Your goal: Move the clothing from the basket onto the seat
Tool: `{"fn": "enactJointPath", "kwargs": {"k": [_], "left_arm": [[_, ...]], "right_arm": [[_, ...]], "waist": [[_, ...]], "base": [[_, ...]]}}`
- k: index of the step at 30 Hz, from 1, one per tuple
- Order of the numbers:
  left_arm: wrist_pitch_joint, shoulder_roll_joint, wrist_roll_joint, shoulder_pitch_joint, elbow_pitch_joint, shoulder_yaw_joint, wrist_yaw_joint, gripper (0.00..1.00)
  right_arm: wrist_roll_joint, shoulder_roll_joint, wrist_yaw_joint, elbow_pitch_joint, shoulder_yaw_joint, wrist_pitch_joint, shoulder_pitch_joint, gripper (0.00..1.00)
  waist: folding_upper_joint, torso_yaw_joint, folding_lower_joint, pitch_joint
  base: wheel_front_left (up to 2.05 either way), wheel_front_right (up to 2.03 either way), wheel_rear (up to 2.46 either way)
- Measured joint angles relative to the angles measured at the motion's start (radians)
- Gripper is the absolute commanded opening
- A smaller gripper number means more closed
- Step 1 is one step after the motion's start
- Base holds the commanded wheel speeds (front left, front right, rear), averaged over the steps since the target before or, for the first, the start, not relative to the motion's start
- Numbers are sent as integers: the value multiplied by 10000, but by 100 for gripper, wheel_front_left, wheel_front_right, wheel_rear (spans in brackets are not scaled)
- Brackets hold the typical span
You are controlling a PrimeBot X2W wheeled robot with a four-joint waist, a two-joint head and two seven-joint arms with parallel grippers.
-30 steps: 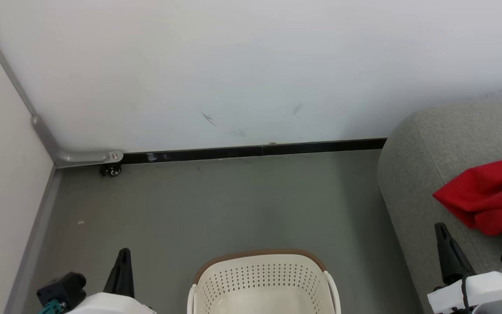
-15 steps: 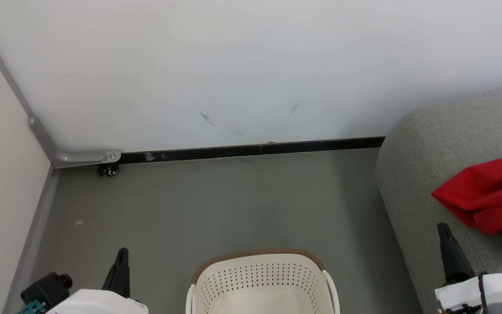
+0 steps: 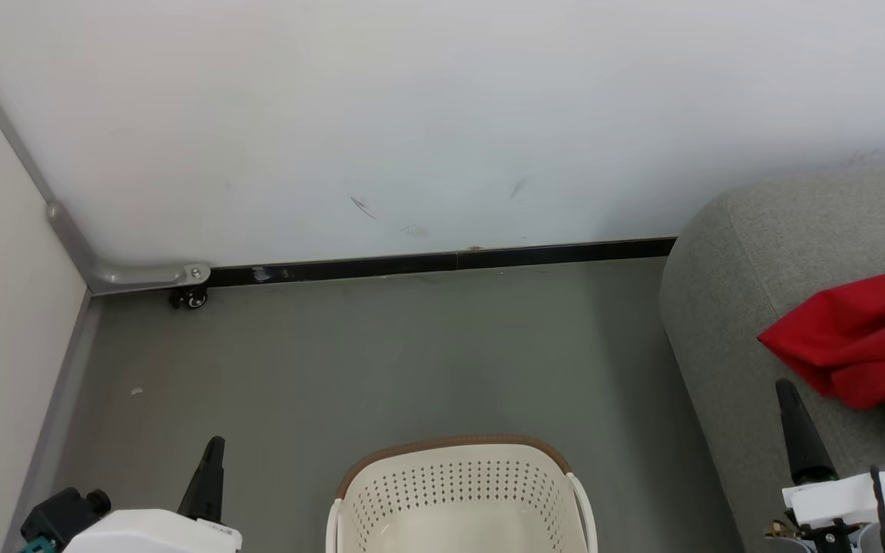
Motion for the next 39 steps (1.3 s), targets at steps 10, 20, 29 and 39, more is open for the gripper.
{"fn": "enactJointPath", "kwargs": {"k": [10,20,29,39], "left_arm": [[349,-219,-1486,-60,148,476,-518,0],[667,-380,-2792,-217,280,926,-1039,0],[961,-569,-3973,-314,407,1312,-1501,0],[1246,-750,-5277,-436,531,1760,-2000,0]], "right_arm": [[1668,-6,0,73,15,102,-189,0],[3187,-15,0,121,25,178,-373,0],[4548,-25,0,171,27,286,-583,0],[6086,-33,0,249,29,399,-793,0]], "waist": [[0,-35,-63,149],[0,-67,-72,239],[0,-96,-75,297],[0,-127,-76,356]], "base": [[0,0,0],[0,0,0],[0,0,0],[0,0,0]]}}
